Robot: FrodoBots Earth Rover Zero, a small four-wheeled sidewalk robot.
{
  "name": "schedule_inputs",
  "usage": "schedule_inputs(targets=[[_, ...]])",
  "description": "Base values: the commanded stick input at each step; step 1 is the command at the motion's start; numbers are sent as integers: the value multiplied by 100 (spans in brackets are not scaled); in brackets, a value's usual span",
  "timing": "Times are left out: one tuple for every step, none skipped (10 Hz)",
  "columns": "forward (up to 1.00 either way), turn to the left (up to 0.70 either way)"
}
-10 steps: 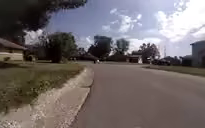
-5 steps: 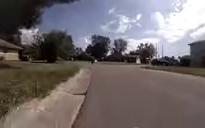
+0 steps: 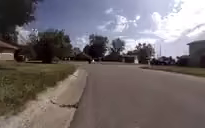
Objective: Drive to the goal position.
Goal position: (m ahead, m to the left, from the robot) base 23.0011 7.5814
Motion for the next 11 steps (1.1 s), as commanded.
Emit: schedule_inputs(targets=[[100,0],[100,0],[100,2],[100,2],[100,3],[100,3],[100,4],[100,9],[100,9],[100,9],[100,9]])
